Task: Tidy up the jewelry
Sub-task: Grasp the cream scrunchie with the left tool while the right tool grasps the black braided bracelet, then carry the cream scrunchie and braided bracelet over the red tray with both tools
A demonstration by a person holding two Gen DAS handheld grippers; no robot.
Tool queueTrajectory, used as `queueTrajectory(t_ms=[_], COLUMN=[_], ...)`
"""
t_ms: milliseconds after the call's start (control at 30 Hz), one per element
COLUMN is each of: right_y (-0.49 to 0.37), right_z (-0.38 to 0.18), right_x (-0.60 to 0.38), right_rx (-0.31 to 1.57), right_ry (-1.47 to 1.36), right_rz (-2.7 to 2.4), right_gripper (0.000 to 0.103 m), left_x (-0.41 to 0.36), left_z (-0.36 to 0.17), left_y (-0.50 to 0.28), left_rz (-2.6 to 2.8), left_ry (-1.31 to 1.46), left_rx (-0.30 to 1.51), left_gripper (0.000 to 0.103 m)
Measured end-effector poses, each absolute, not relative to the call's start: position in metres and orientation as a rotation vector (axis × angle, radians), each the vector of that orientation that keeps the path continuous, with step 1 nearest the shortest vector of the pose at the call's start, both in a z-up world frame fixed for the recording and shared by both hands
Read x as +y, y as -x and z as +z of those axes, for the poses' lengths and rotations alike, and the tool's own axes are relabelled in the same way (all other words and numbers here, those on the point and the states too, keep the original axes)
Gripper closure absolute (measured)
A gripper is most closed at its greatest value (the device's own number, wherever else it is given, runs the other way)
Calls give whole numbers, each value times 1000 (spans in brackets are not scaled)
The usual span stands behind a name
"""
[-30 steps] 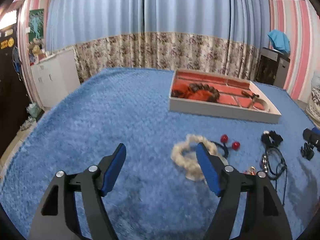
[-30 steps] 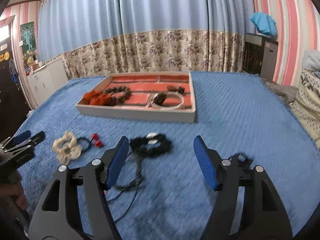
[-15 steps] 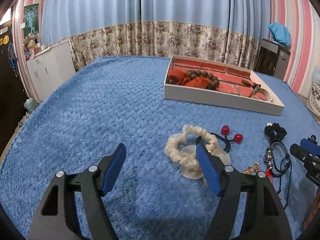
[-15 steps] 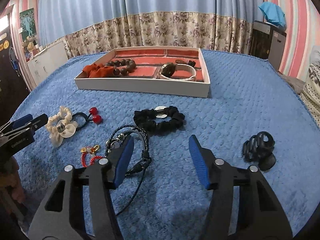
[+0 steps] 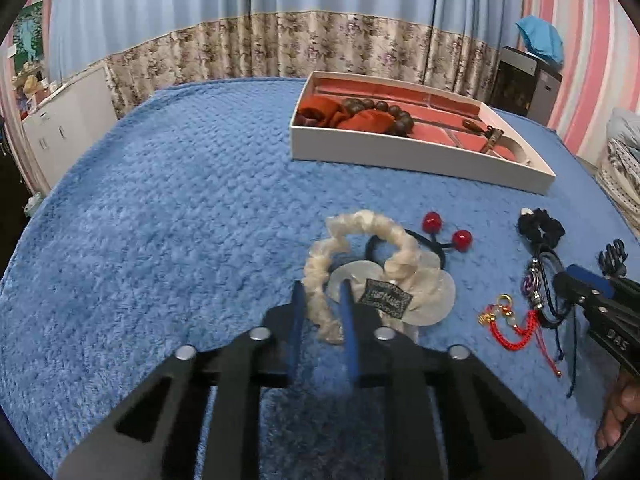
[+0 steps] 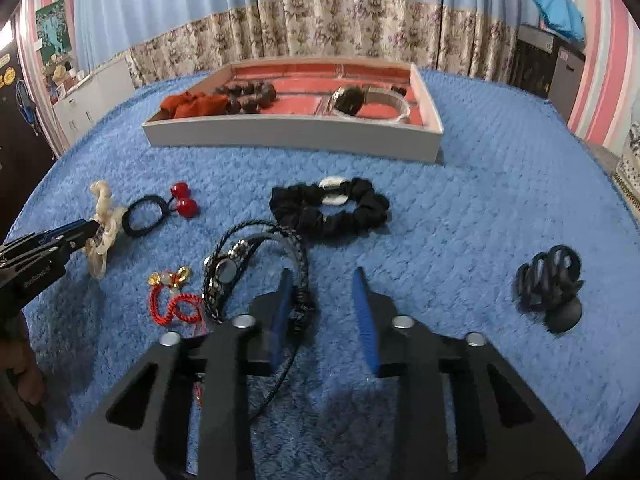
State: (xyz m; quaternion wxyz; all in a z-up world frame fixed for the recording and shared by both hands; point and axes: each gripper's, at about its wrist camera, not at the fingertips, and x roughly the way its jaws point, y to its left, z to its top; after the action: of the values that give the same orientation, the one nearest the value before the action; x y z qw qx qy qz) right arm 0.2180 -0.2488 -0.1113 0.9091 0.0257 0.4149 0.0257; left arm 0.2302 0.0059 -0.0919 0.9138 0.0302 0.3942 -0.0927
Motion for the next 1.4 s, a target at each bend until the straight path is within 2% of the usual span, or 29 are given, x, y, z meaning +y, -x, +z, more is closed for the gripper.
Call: queueTrajectory(t_ms=[67, 200, 633, 1400], right_y=[-218, -213, -192, -148], right_z=[-111, -107, -84, 11], right_x=[-248, -251, -253, -259], right_rx=[855, 822, 699, 459], right_ry=[-53, -73, -77, -39], right_rz=[68, 77, 128, 134], right_gripper=[93, 93, 94, 94], left_x=[6, 8, 13, -19], left_z=[-93, -89, -70, 27], left_y=[-230, -225, -201, -154], left_rz=[-204, -220, -226, -259], left_ry=[-51, -40, -14, -70], left_rx=[815, 796, 707, 474], left_gripper=[95, 99, 100, 100])
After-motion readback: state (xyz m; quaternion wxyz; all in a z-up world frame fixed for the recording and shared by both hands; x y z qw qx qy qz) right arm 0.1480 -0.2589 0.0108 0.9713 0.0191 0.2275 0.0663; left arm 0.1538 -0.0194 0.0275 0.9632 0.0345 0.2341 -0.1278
